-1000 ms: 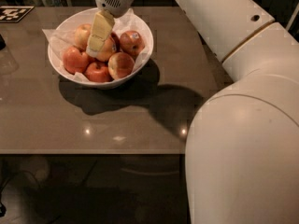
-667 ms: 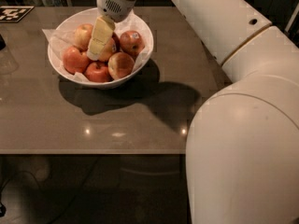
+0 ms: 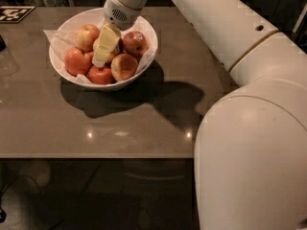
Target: Pick apple from white bowl
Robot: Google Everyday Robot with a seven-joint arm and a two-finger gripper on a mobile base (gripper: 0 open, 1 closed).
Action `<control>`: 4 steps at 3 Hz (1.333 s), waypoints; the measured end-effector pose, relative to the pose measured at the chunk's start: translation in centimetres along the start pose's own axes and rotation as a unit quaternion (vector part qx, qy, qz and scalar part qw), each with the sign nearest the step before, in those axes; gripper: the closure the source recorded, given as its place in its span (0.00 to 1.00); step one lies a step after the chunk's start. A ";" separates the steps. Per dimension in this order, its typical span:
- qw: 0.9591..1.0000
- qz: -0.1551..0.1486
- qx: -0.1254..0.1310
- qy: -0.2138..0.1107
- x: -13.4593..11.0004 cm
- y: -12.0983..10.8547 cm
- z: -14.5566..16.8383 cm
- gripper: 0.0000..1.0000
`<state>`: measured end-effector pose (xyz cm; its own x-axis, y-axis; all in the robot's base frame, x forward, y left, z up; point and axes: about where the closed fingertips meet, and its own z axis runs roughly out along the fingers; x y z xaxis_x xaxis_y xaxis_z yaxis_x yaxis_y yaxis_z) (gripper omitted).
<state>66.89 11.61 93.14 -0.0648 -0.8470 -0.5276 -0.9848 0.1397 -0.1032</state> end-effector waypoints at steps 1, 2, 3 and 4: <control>1.000 0.006 -0.006 -0.001 0.9 0.2 0.6 0.00; 1.000 -0.002 -0.001 -0.005 1.1 0.4 0.9 0.19; 1.000 -0.002 -0.001 -0.005 1.1 0.4 0.9 0.43; 1.000 -0.002 -0.001 -0.005 1.1 0.4 0.9 0.66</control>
Offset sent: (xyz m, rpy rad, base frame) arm -0.0077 -0.0086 -0.0139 0.0155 -0.0282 0.0109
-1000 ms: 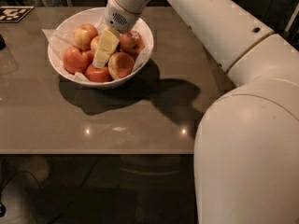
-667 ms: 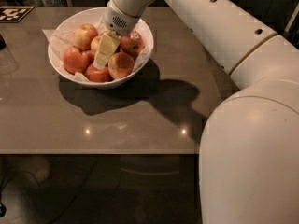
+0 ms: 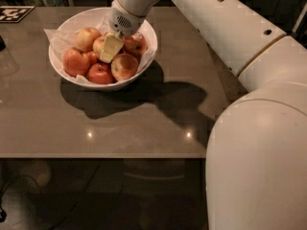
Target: Pick apple from white bowl
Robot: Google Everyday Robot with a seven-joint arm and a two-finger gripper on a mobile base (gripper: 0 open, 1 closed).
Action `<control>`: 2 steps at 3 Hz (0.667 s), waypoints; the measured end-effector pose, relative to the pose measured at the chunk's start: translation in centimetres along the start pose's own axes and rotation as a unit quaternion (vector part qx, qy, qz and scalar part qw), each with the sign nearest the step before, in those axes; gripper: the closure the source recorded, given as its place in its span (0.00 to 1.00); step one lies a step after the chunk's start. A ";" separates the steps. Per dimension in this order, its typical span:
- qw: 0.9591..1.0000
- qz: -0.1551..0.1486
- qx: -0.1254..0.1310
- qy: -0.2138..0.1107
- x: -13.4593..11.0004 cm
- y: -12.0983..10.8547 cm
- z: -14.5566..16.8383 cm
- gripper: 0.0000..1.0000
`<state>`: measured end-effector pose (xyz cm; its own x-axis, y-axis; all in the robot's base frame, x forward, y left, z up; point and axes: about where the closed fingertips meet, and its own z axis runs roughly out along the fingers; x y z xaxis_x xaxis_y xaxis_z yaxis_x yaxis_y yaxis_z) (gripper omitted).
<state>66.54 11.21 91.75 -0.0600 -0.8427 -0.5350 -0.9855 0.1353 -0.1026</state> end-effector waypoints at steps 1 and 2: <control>1.000 0.000 0.000 0.000 0.0 0.0 0.0 0.88; 1.000 0.000 0.000 0.000 0.0 0.0 0.0 1.00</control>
Offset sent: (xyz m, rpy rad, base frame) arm 0.0000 0.0000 0.0000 0.0000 0.0000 0.0000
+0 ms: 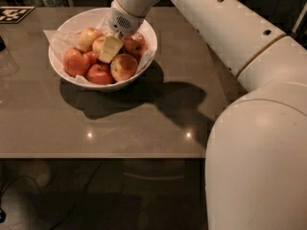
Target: Pick apple from white bowl
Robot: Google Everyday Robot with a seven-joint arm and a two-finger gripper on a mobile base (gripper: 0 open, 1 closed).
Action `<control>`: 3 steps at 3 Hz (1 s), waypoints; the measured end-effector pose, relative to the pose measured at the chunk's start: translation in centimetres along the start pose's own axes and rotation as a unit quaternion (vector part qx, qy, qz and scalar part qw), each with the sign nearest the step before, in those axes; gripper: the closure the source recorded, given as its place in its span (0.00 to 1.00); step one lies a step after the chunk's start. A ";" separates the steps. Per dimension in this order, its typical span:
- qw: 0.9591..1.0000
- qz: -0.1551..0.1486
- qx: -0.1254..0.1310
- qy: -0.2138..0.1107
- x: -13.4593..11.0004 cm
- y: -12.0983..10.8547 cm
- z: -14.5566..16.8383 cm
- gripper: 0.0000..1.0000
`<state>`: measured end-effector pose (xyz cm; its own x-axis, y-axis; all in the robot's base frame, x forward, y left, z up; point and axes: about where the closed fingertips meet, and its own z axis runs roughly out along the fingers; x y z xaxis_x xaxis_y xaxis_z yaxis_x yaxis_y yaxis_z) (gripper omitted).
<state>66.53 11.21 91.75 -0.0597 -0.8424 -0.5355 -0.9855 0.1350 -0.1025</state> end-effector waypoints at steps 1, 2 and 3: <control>1.000 -0.007 -0.008 -0.028 -0.6 0.0 -0.8 1.00; 0.998 -0.024 -0.002 -0.063 -1.9 0.2 -3.9 1.00; 0.996 -0.037 0.001 -0.087 -3.0 0.3 -6.5 1.00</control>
Offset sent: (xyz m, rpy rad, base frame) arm -0.0154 -0.0149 0.0890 0.1932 -0.0910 0.0856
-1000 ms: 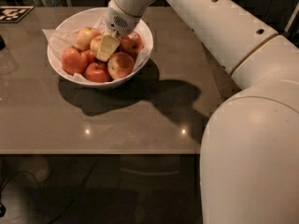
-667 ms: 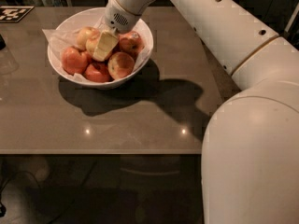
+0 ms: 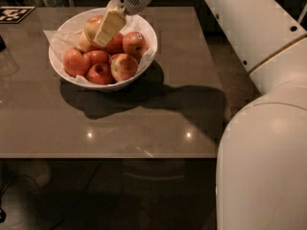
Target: Pick apple from white bowl
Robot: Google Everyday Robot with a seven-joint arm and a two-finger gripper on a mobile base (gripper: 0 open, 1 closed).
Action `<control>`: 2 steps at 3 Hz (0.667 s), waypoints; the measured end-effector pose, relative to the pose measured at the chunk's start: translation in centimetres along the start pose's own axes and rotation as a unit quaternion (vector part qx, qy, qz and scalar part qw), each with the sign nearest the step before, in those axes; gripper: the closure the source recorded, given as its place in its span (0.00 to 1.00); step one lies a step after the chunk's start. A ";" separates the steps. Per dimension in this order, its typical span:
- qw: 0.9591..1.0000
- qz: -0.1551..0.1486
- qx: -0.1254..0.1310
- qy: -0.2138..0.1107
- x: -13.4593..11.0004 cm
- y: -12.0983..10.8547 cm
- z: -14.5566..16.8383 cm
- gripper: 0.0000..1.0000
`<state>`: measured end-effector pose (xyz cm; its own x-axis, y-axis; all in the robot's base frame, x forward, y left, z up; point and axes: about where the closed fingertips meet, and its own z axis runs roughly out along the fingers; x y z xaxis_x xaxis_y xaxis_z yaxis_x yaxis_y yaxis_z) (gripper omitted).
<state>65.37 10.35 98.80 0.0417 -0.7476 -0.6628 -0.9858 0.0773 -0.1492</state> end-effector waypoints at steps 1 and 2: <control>1.000 -0.017 0.009 -0.021 -1.6 -0.2 -2.8 1.00; 0.997 -0.049 0.040 -0.053 -4.8 0.0 -8.9 1.00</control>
Offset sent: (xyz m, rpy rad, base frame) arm -0.0163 -0.0313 0.1237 0.1072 -0.1723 0.0536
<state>63.73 8.01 108.51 0.1580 -0.6808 -0.7152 -0.9604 0.0624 -0.2716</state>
